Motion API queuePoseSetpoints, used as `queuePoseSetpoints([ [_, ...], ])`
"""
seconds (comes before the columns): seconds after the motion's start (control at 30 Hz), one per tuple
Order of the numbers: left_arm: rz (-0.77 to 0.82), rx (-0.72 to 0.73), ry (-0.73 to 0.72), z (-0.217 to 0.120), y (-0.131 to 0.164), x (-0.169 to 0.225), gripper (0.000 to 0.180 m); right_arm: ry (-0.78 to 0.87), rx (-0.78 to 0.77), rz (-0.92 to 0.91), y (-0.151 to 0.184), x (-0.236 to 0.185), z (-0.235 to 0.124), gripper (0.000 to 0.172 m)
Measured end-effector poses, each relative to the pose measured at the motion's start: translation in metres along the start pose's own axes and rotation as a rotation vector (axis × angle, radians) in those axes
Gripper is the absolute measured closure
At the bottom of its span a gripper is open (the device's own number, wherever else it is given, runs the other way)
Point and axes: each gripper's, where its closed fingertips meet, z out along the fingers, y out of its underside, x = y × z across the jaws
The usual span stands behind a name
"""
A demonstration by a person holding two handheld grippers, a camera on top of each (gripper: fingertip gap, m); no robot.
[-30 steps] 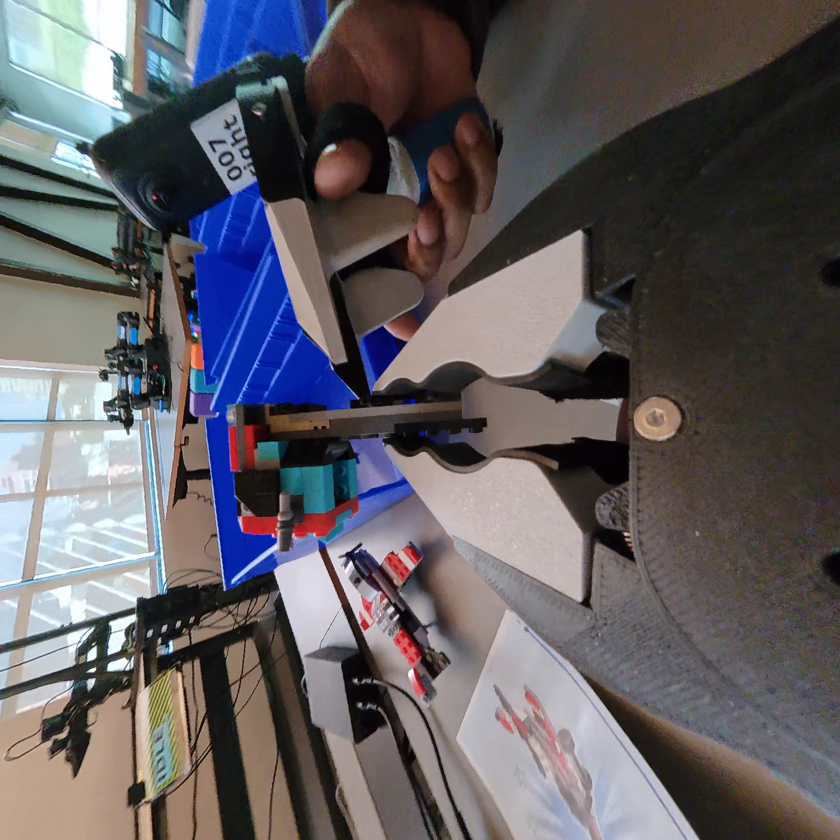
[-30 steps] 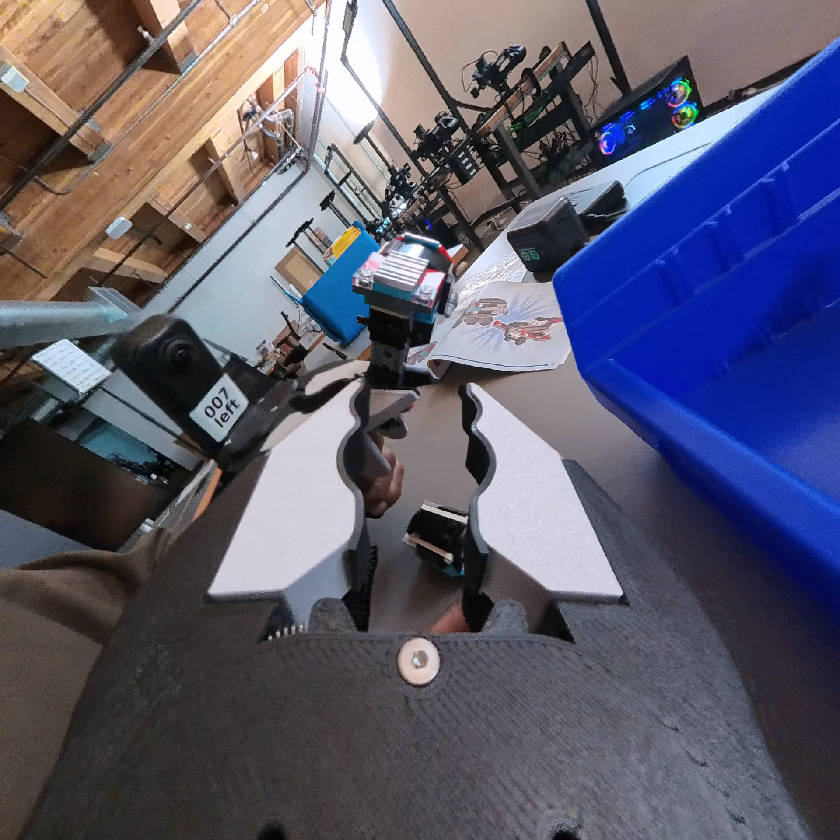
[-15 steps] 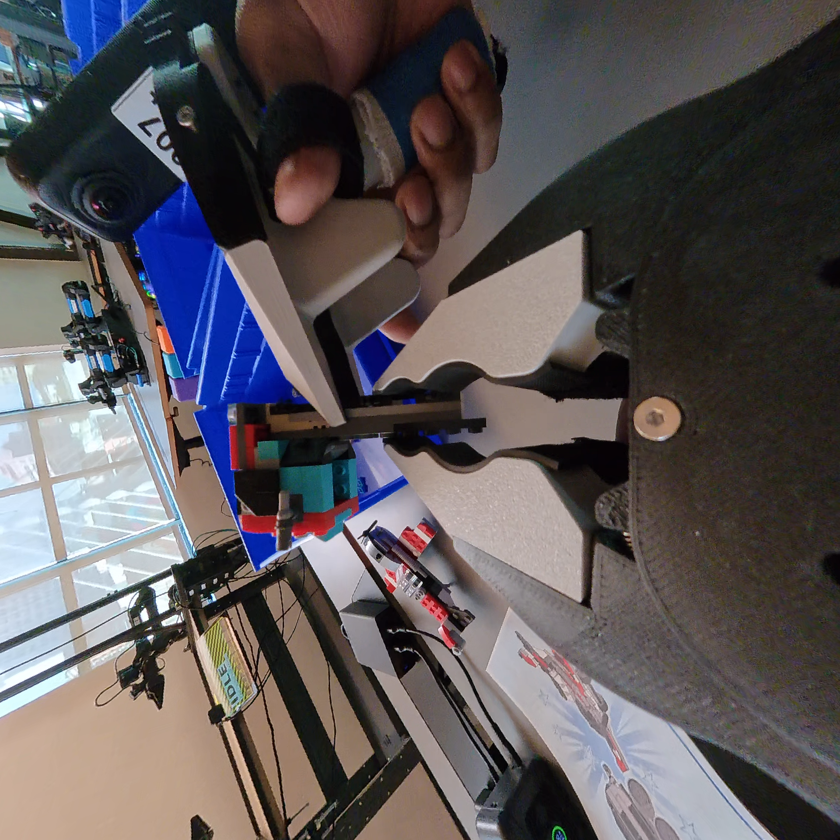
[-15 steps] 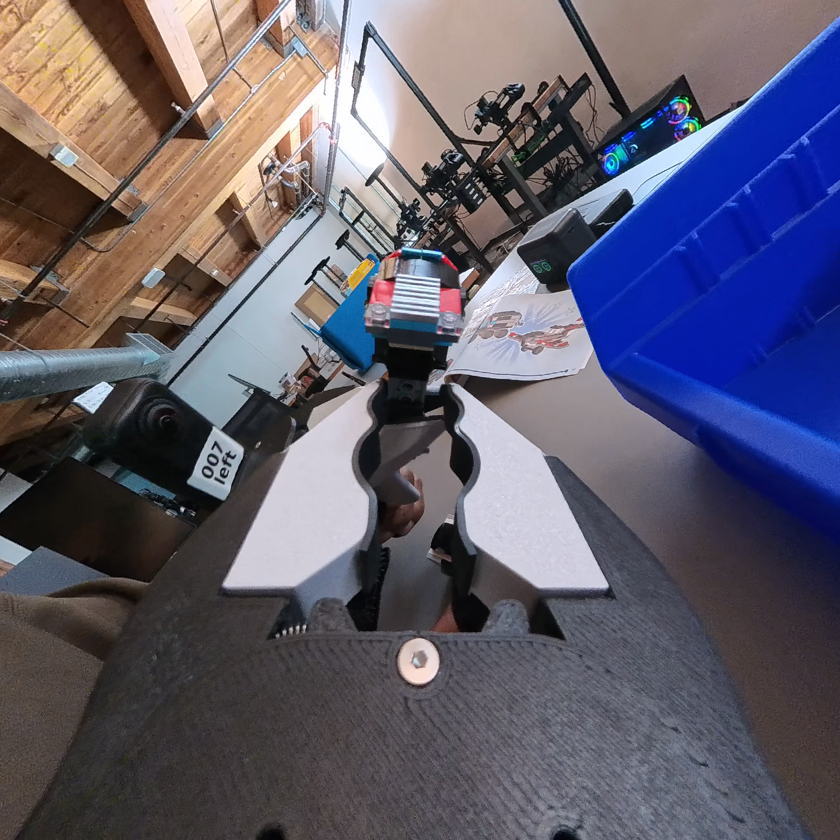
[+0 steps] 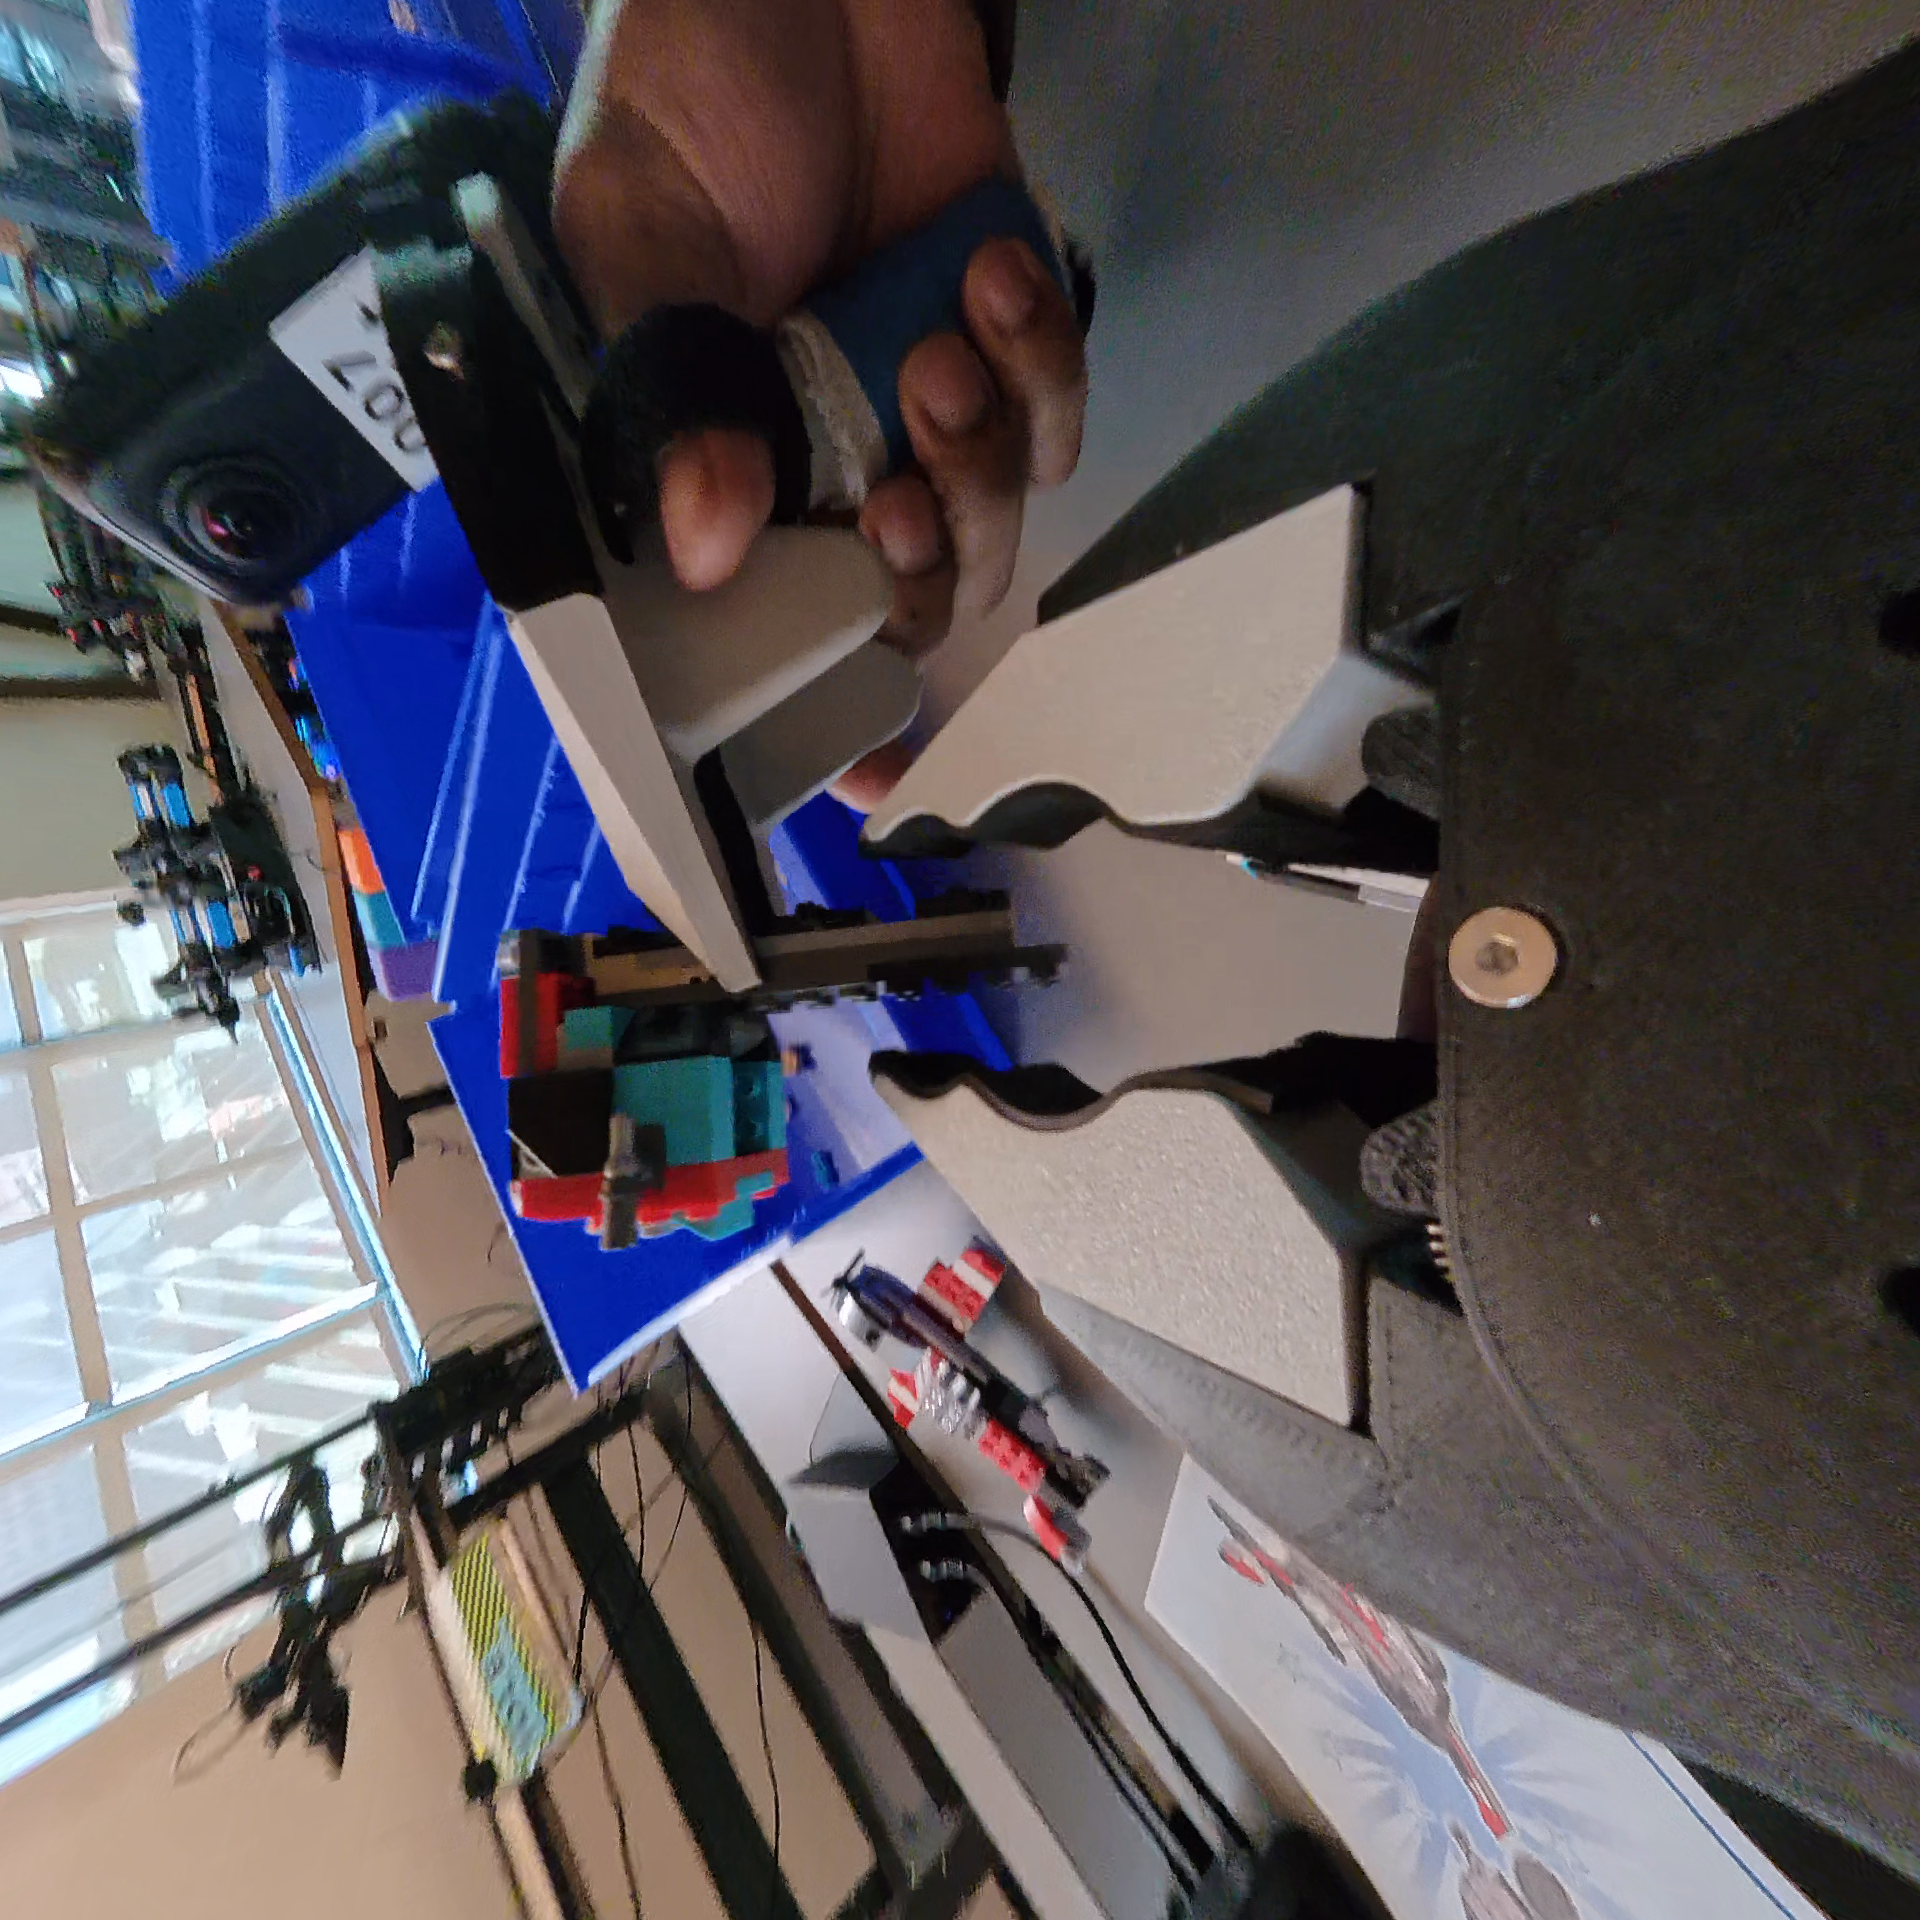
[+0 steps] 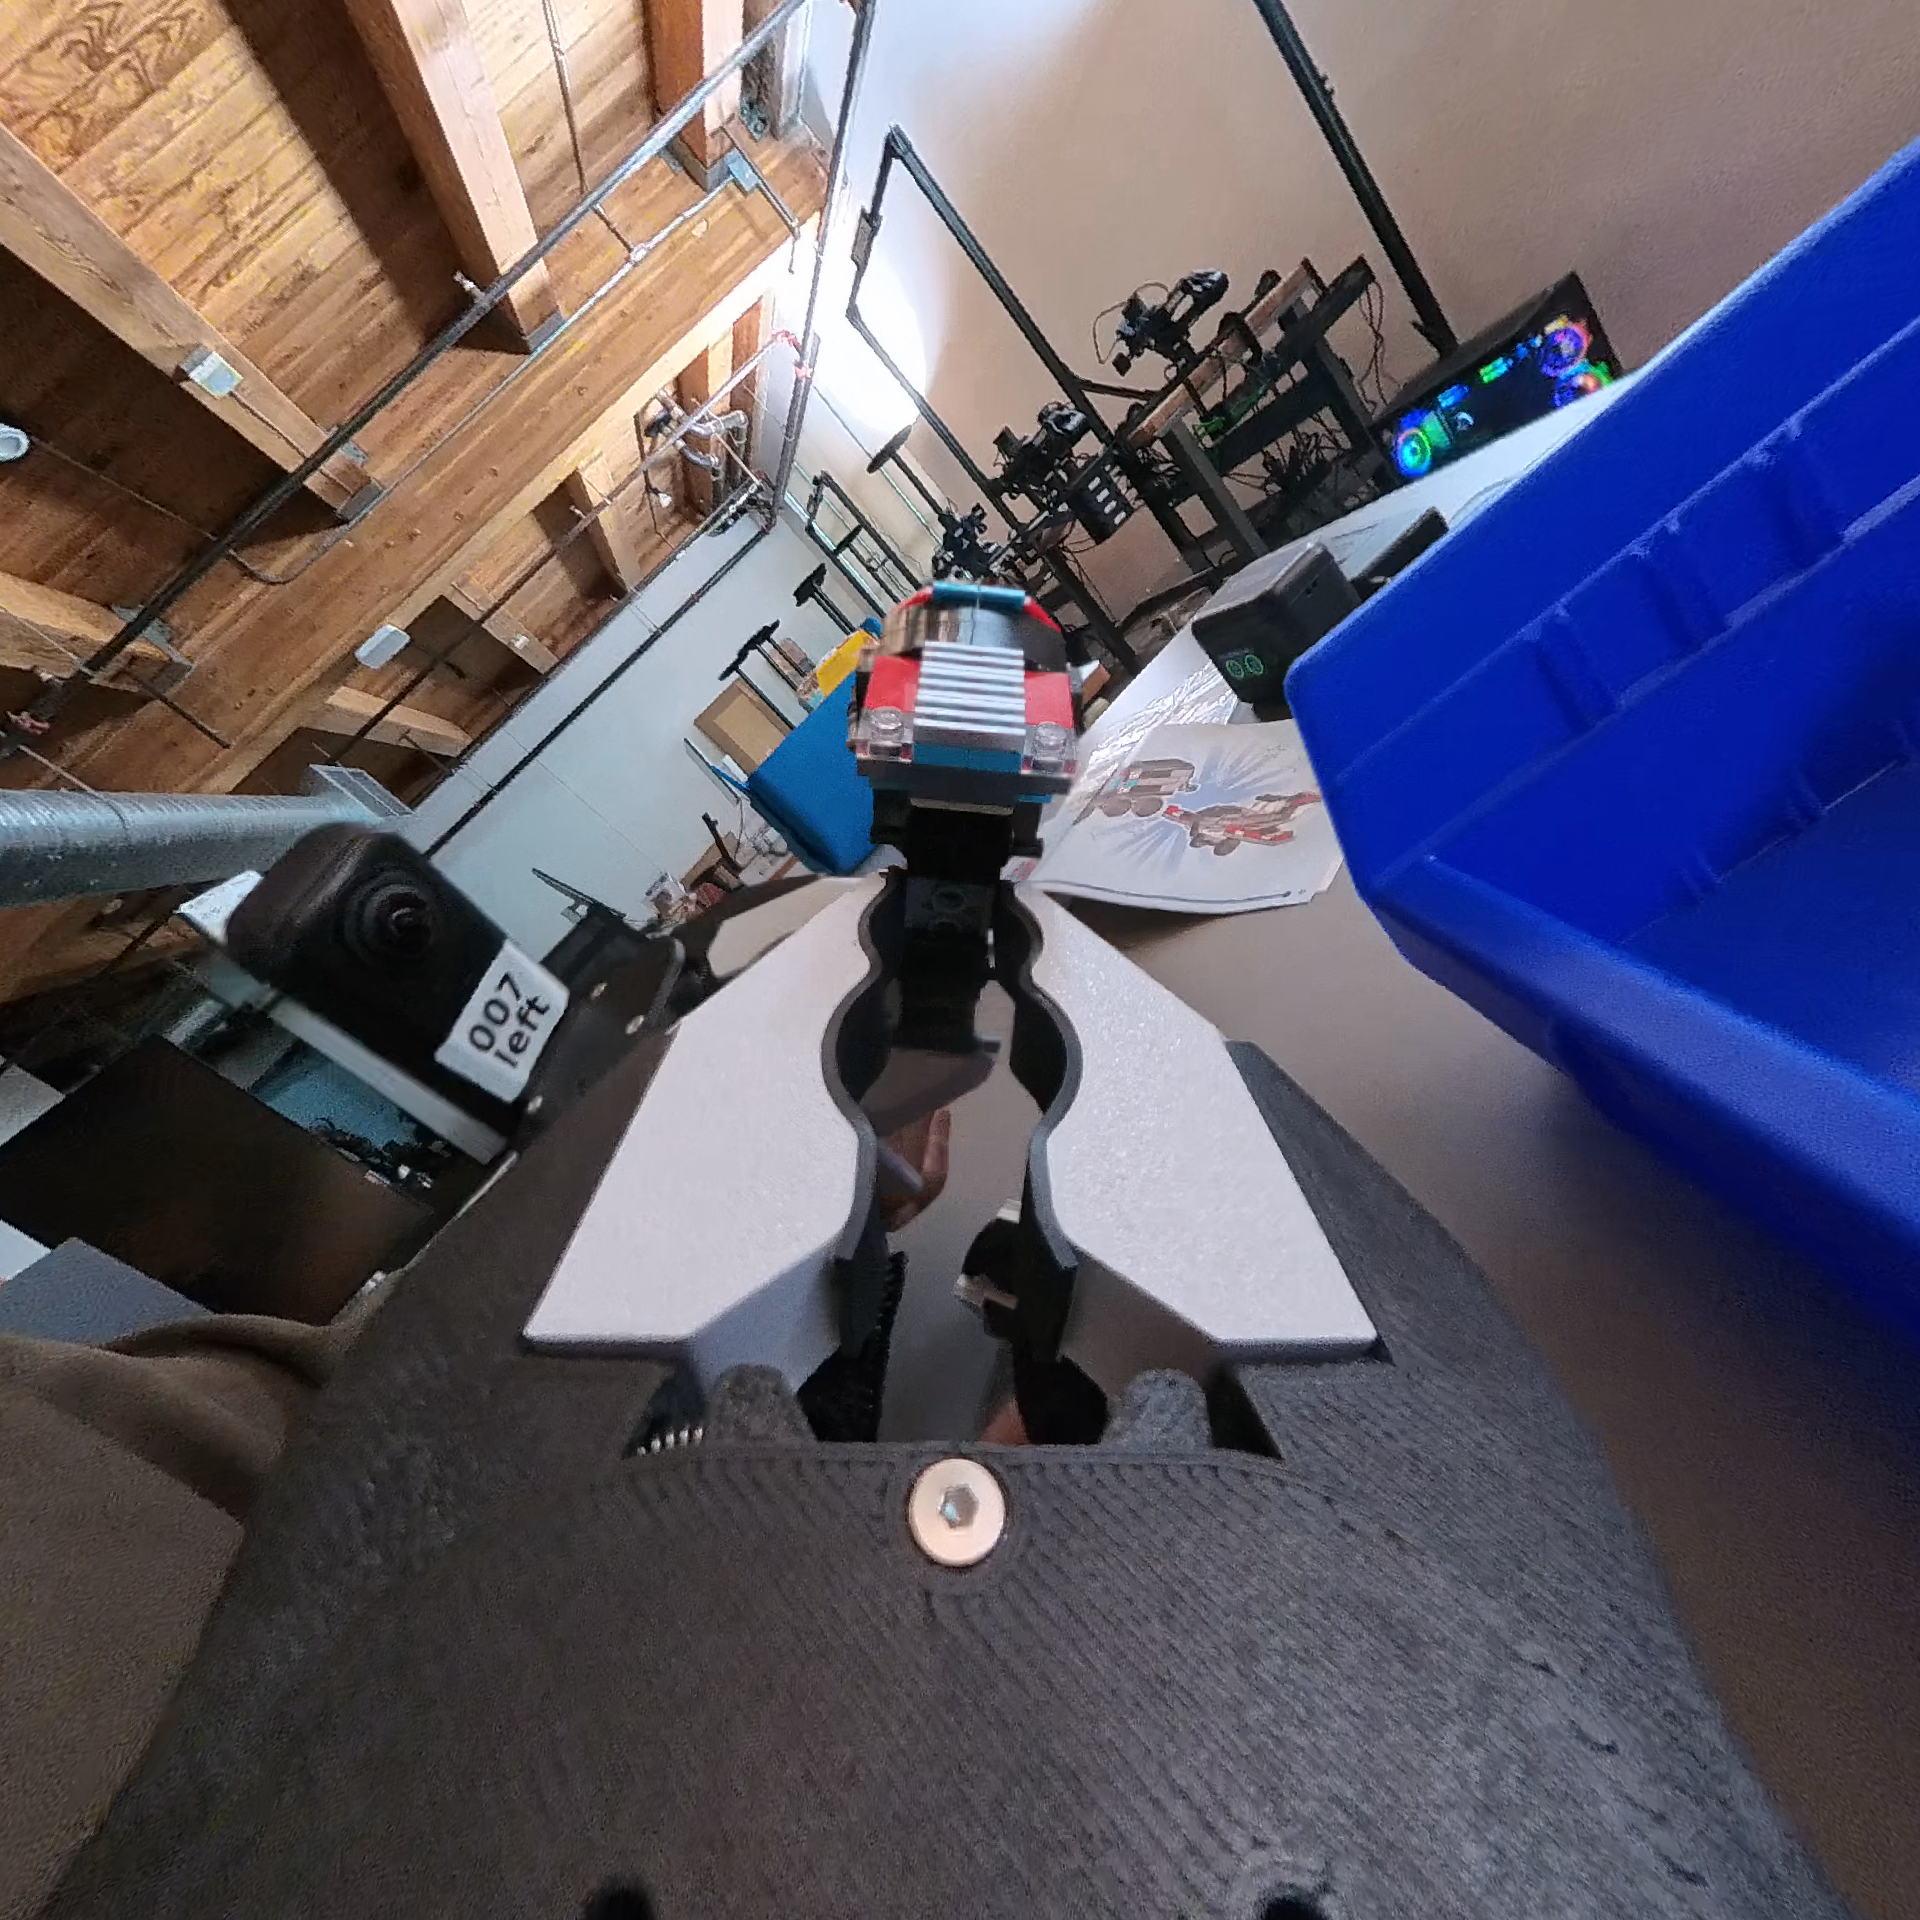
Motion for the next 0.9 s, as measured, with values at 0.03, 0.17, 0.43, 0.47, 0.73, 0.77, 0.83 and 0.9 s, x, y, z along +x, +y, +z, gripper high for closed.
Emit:
queuePoseSetpoints([
  [0.03,-0.027,-0.001,0.058,-0.002,-0.001,0.003,0.132,-0.012,0.009,-0.006,-0.003,0.001,-0.001,0.155],
  [0.17,-0.157,-0.052,0.284,-0.016,0.004,0.01,0.115,-0.099,0.043,-0.029,-0.015,-0.002,-0.009,0.155],
  [0.43,-0.158,-0.405,0.473,-0.045,0.07,0.019,0.115,-0.216,0.075,-0.096,-0.025,-0.008,-0.021,0.155],
  [0.47,-0.138,-0.438,0.481,-0.046,0.075,0.023,0.115,-0.222,0.081,-0.095,-0.026,-0.008,-0.022,0.155],
  [0.73,-0.026,-0.556,0.488,-0.042,0.101,0.039,0.139,-0.283,0.156,-0.064,-0.035,-0.012,-0.029,0.156],
  [0.77,-0.047,-0.555,0.499,-0.042,0.101,0.041,0.138,-0.291,0.167,-0.061,-0.037,-0.013,-0.03,0.156],
  [0.83,-0.091,-0.545,0.502,-0.039,0.098,0.042,0.138,-0.309,0.19,-0.055,-0.04,-0.016,-0.033,0.155],
  [0.9,-0.18,-0.5,0.534,-0.038,0.089,0.043,0.138,-0.322,0.217,-0.048,-0.044,-0.019,-0.037,0.156],
])
